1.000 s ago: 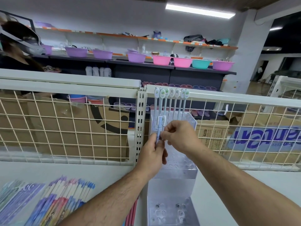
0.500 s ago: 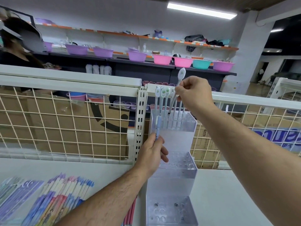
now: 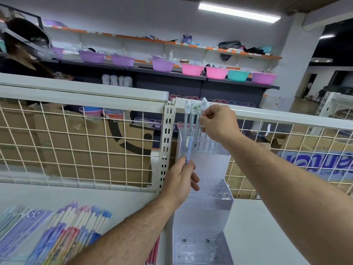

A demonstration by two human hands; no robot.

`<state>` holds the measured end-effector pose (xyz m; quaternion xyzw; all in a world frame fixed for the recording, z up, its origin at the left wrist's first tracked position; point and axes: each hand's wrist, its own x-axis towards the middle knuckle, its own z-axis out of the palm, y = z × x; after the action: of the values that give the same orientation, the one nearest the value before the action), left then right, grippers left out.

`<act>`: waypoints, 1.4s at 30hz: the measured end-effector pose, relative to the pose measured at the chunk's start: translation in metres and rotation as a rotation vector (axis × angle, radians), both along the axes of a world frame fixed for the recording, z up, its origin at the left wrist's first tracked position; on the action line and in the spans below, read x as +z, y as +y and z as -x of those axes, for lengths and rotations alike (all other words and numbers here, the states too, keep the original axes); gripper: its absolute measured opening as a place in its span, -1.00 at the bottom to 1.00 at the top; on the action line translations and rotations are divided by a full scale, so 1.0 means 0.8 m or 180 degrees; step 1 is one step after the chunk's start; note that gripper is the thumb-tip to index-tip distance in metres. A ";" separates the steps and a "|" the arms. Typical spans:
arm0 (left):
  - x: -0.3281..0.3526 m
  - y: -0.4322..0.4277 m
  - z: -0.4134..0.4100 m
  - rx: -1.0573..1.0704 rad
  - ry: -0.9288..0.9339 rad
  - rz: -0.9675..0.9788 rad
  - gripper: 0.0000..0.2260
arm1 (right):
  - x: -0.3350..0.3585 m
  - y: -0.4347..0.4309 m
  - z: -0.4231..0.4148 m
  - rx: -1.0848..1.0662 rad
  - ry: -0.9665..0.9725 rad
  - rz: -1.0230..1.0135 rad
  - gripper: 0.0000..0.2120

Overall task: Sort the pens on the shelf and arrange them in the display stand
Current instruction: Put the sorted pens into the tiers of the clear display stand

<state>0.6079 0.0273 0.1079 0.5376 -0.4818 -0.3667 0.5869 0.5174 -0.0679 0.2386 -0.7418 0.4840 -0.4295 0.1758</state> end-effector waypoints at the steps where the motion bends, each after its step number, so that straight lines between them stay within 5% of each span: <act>1: 0.000 0.000 0.000 -0.0004 -0.0004 0.0002 -0.80 | 0.000 -0.001 -0.001 -0.0015 -0.0007 -0.0018 -0.89; 8: -0.001 -0.001 -0.001 -0.0031 0.0001 -0.0005 -0.81 | -0.007 -0.002 -0.004 -0.0004 0.0241 -0.0186 -0.86; 16: -0.001 -0.001 -0.002 -0.0037 0.0016 0.0047 -0.81 | -0.033 0.026 0.010 -0.0127 -0.0136 -0.0129 -0.86; 22: -0.007 -0.006 -0.001 -0.0104 0.0046 0.0273 -0.87 | -0.072 0.062 0.021 0.0456 -0.0003 -0.0921 -0.84; 34: -0.002 -0.005 0.000 -0.0162 0.0019 0.0210 -0.81 | -0.078 0.069 0.025 0.0687 -0.0561 -0.1139 -0.83; 38: -0.005 -0.007 -0.002 -0.0191 -0.0472 0.0209 -0.94 | -0.042 0.059 0.034 0.0573 -0.0674 -0.0952 -0.86; 42: -0.013 -0.012 -0.014 -0.0310 -0.1539 0.0102 -0.76 | 0.003 0.045 0.043 0.0315 -0.0628 -0.0445 -0.86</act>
<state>0.6189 0.0174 0.0975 0.5764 -0.6393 -0.2476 0.4446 0.4832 -0.0323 0.2411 -0.7049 0.4560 -0.4564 0.2948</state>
